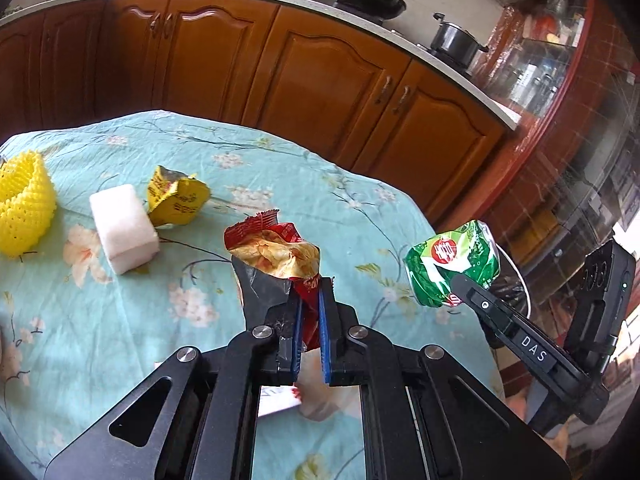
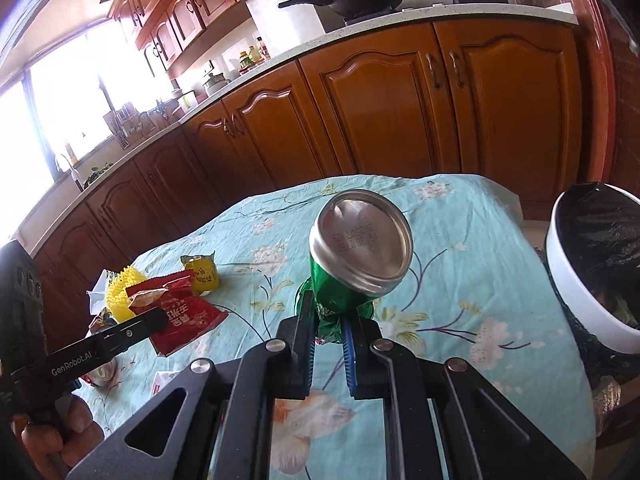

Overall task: Collect trash
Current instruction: 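Carry the chip bag and can over the bin and open both tools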

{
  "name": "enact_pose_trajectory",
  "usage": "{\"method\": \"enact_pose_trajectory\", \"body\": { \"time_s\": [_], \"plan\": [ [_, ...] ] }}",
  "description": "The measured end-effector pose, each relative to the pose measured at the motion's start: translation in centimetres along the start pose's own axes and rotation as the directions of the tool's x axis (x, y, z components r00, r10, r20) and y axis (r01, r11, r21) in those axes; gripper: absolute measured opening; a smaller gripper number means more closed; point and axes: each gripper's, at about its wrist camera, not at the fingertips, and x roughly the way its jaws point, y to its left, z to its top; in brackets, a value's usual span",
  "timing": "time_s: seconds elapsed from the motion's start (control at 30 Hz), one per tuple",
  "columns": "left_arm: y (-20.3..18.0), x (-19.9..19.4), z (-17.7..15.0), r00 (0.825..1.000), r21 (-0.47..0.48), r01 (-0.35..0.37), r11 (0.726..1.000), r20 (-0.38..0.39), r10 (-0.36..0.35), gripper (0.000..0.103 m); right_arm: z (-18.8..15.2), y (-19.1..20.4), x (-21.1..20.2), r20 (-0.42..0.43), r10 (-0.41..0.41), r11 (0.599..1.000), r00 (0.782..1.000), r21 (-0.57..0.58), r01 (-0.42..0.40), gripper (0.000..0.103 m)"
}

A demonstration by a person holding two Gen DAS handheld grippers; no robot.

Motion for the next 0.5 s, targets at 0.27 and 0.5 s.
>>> {"method": "enact_pose_trajectory", "body": {
  "time_s": [0.27, 0.5],
  "plan": [
    [-5.3, 1.7, -1.9, 0.995, 0.088, 0.078, 0.993, -0.063, -0.073, 0.006, -1.5, -2.9, -3.6, 0.003, -0.047, 0.999, 0.999, 0.016, 0.047, 0.012],
    [-9.4, 2.5, -2.5, 0.989, 0.151, 0.131, 0.980, -0.090, -0.118, 0.006, -2.2, -5.7, -6.4, 0.025, -0.095, 0.994, 0.995, 0.051, 0.093, 0.012]
  ]
}}
